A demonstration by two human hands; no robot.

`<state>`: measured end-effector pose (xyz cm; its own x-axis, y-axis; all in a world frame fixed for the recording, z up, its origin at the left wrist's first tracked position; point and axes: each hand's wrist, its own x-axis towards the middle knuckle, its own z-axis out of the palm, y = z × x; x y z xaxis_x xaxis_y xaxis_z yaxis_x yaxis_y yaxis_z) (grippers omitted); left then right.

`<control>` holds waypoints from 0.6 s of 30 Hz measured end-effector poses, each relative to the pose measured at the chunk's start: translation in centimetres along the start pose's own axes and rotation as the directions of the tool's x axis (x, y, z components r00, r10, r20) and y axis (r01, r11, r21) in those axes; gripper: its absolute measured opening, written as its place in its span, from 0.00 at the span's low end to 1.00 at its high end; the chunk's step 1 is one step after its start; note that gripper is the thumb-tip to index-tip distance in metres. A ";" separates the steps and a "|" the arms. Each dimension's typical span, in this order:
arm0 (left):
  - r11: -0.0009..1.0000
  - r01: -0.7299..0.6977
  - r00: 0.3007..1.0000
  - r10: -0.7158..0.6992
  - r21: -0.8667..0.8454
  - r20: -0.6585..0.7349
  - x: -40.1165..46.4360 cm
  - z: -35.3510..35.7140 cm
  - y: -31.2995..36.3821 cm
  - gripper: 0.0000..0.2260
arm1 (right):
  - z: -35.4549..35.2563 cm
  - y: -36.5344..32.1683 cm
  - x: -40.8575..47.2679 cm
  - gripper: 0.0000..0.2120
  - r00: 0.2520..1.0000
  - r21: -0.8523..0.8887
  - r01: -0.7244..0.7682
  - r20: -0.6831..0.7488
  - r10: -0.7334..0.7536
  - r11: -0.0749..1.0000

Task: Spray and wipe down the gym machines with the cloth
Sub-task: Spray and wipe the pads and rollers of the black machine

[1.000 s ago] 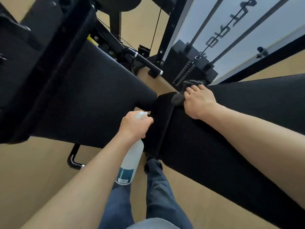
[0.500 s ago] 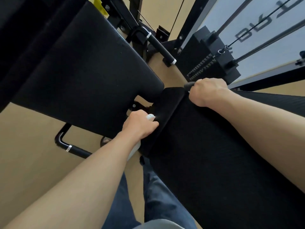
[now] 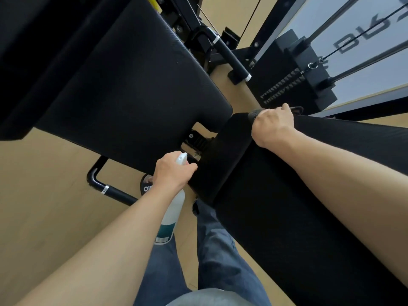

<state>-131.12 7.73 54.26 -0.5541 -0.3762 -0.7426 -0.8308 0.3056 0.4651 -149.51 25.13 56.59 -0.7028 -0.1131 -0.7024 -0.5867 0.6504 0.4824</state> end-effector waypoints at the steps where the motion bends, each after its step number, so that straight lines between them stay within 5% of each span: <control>1: 1.000 0.002 1.000 -0.001 0.007 -0.004 0.0 -0.4 -1.0 0.09 | 0.3 -1.0 0.2 0.24 1.000 -0.039 -0.021 0.016 0.021 0.999; 8: 0.998 -0.029 0.997 0.024 0.058 0.079 0.1 -1.8 -5.3 0.07 | 2.1 -5.8 1.3 0.30 1.000 0.033 0.023 0.003 -0.023 0.999; 18: 0.994 -0.093 0.993 0.089 0.060 0.073 0.0 -3.6 -7.9 0.08 | 6.5 -17.9 -4.5 0.27 0.830 0.182 0.544 0.027 -0.558 0.819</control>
<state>-124.77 2.18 52.33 -0.6202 -0.2833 -0.7315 -0.7712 0.3908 0.5026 -133.29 18.89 47.71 -0.2450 -0.4364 -0.8658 -0.7899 0.6077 -0.0827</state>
